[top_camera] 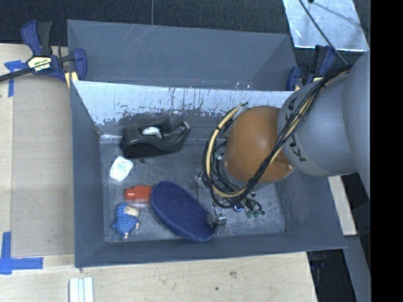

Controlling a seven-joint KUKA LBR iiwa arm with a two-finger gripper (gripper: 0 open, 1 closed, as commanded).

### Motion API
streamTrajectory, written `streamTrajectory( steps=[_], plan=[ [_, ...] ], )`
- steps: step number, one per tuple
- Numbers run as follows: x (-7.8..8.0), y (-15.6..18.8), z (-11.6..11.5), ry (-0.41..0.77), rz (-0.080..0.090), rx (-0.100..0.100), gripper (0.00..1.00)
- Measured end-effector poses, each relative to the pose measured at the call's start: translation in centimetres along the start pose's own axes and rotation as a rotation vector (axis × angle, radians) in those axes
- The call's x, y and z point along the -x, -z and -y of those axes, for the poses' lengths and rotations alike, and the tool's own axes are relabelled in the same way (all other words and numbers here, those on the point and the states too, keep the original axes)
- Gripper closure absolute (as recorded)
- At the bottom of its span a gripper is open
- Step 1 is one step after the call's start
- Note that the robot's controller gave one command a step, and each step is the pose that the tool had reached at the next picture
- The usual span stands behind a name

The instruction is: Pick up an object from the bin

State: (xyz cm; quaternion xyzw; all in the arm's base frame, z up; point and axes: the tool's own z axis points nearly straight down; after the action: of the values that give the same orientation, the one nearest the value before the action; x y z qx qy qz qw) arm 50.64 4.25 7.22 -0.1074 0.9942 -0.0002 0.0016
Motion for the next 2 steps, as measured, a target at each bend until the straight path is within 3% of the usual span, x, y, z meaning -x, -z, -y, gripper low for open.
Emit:
streamTrajectory(
  steps=[1,2],
  plan=[
    [1.19,-0.17,0.67,0.632,0.005,0.001,0.0],
    [1.15,-0.18,0.27,0.373,-0.002,0.001,0.0]
  ],
)
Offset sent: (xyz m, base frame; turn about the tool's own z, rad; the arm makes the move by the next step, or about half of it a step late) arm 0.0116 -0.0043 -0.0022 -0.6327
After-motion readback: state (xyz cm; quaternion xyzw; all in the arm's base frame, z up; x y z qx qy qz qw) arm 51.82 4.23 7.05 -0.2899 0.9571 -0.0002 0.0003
